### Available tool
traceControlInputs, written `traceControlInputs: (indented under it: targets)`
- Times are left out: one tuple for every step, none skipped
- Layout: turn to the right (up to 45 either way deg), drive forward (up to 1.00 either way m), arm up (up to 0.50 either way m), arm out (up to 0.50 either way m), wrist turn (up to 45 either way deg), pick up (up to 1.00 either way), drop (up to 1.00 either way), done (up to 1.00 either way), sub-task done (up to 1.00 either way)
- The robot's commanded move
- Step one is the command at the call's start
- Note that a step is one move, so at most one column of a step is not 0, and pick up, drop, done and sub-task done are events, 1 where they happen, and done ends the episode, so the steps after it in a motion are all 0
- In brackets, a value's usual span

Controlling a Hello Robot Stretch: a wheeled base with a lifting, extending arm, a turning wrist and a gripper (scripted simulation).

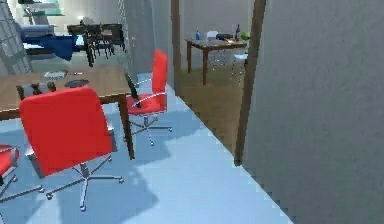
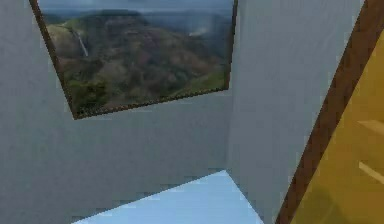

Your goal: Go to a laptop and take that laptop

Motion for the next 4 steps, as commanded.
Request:
traceControlInputs:
  targets:
    - [0.0, 1.00, 0.00, 0.00, 0.0, 0.00, 0.00, 0.00, 0.00]
    - [0.0, 0.60, 0.00, 0.00, 0.0, 0.00, 0.00, 0.00, 0.00]
    - [12.0, 0.00, 0.00, 0.00, 0.0, 0.00, 0.00, 0.00, 0.00]
    - [0.0, 0.65, 0.00, 0.00, 0.0, 0.00, 0.00, 0.00, 0.00]
